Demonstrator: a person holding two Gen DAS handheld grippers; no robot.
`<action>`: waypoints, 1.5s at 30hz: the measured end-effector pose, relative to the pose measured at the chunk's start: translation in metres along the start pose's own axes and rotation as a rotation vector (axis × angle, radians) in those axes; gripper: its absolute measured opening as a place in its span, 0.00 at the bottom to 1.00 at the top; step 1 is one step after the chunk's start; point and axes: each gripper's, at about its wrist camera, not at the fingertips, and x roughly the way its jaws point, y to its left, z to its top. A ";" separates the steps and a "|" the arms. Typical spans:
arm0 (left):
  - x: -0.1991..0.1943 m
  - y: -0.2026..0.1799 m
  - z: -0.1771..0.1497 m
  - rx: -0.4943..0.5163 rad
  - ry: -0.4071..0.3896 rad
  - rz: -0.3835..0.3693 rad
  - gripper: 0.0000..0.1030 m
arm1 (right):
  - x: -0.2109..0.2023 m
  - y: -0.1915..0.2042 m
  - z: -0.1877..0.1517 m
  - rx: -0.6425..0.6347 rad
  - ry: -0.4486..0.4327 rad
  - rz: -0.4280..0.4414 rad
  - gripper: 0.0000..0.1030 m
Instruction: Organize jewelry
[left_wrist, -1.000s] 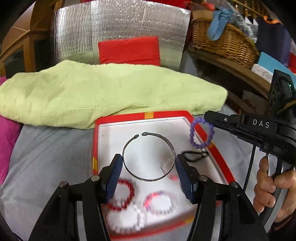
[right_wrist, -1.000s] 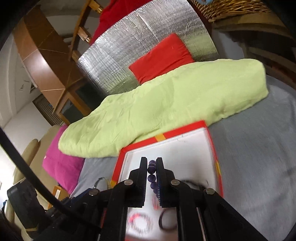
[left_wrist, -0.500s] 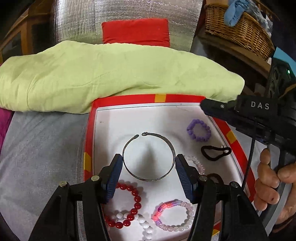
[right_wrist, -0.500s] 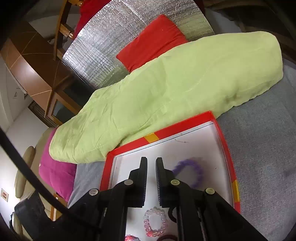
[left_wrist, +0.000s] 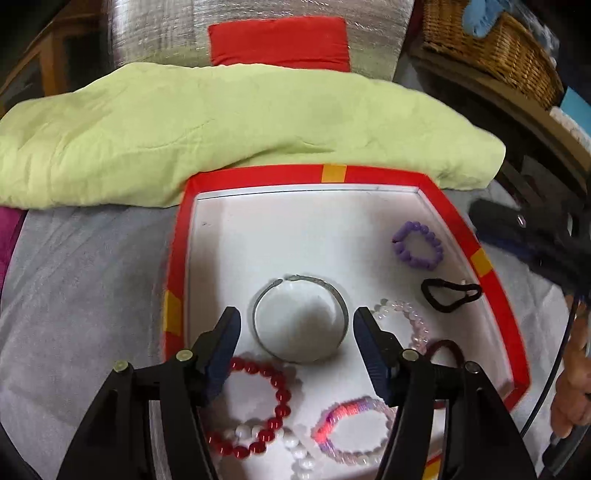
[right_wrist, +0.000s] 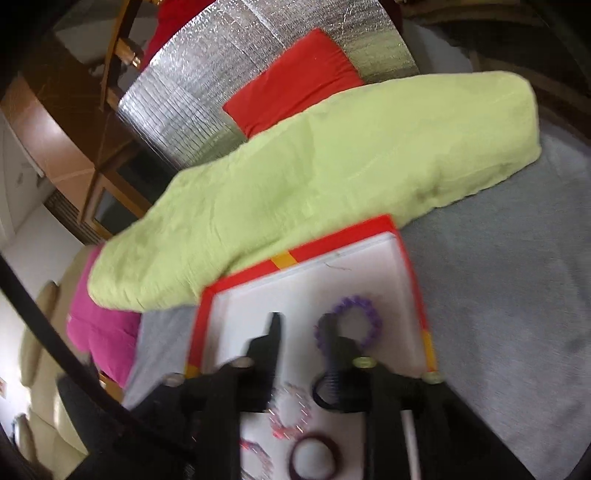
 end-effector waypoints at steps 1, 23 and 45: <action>-0.008 0.001 -0.002 -0.004 -0.007 -0.009 0.63 | -0.008 -0.002 -0.003 -0.009 -0.010 -0.010 0.44; -0.213 -0.001 -0.114 0.004 -0.332 0.326 0.89 | -0.155 0.045 -0.133 -0.305 -0.076 -0.131 0.60; -0.224 -0.004 -0.150 -0.049 -0.310 0.348 0.89 | -0.181 0.066 -0.197 -0.378 -0.108 -0.236 0.69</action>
